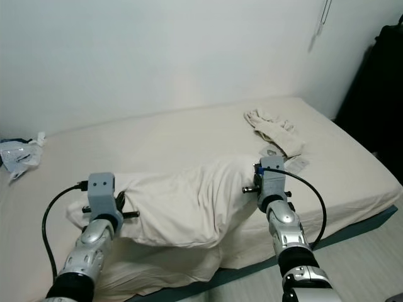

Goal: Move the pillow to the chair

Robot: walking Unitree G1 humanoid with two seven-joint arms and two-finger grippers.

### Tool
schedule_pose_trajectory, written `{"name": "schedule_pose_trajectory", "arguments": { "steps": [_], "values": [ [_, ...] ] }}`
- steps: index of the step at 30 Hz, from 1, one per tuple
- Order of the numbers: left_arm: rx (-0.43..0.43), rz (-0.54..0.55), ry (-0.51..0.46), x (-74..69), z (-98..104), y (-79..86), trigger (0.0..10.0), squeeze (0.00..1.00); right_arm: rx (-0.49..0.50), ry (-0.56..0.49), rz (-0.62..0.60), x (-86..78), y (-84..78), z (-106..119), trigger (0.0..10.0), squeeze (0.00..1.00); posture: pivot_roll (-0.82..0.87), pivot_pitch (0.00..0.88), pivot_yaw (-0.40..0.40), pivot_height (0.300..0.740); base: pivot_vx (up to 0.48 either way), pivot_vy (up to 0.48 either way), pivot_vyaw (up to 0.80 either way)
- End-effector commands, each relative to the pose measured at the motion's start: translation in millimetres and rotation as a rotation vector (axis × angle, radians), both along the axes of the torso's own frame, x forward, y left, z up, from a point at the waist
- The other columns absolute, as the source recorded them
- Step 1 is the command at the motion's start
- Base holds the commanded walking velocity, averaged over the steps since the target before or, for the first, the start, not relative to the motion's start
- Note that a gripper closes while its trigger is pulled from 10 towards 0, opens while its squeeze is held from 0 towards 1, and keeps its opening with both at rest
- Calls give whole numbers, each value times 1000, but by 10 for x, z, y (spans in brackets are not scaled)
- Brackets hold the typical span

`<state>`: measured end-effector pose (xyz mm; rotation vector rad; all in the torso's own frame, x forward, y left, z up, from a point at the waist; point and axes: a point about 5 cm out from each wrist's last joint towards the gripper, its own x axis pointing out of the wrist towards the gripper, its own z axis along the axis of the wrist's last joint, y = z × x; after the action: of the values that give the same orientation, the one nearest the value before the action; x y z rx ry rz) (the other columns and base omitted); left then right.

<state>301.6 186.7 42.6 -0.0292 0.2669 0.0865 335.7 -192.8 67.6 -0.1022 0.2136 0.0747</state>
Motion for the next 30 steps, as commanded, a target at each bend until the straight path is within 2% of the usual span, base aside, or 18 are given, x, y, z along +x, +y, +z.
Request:
{"name": "schedule_pose_trajectory", "arguments": {
  "steps": [1, 4, 6, 9, 12, 13, 21, 25, 26, 28, 30],
  "values": [
    [12, -26, -20, -25, -15, -9, 10000, 0, -16, 8, 35, -28, 88, -60, 10000, 0, -25, 22, -33, 740, 0, 0, 0],
    [-85, 40, 0, -118, -159, 0, 10000, 0, 5, 42, -7, -81, 49, -160, 10000, 0, -38, 37, -22, 740, 0, 0, 0],
    [-106, 67, 20, -150, -218, 0, 10000, 0, 17, 52, -18, -93, 38, -184, 10000, 0, -46, 39, -18, 740, 0, 0, 0],
    [-35, 19, 109, -224, -386, -97, 10000, 0, 12, 98, -37, -159, 13, -298, 10000, 0, -54, 42, -18, 740, 0, 0, 0],
    [2, -32, 134, -229, -418, -150, 10000, 0, -18, 108, -35, -196, 7, -344, 10000, 0, -51, 38, -22, 740, 0, 0, 0],
    [28, -36, 125, -218, -402, -147, 10000, 0, -16, 108, -42, -212, 0, -358, 10000, 0, -39, 28, -34, 740, 0, 0, 0],
    [19, -117, 79, -202, -351, -147, 10000, 0, -3, 121, -31, -258, -5, -410, 10000, 0, -16, 35, -46, 740, 0, 0, 0],
    [161, -99, 30, -194, -313, -129, 10000, 0, 15, 105, -44, -211, -23, -356, 10000, 0, -28, 50, -30, 740, 0, 0, 0],
    [164, -79, 38, -194, -324, -116, 10000, 0, 13, 106, -49, -212, -29, -359, 10000, 0, -30, 50, -29, 740, 0, 0, 0],
    [90, -48, 81, -197, -367, -95, 10000, 0, 8, 110, -56, -218, -28, -372, 10000, 0, -34, 53, -24, 740, 0, 0, 0],
    [70, -35, 87, -196, -372, -86, 10000, 0, 4, 113, -59, -223, -26, -379, 10000, 0, -34, 53, -21, 740, 0, 0, 0]
  ]
}}
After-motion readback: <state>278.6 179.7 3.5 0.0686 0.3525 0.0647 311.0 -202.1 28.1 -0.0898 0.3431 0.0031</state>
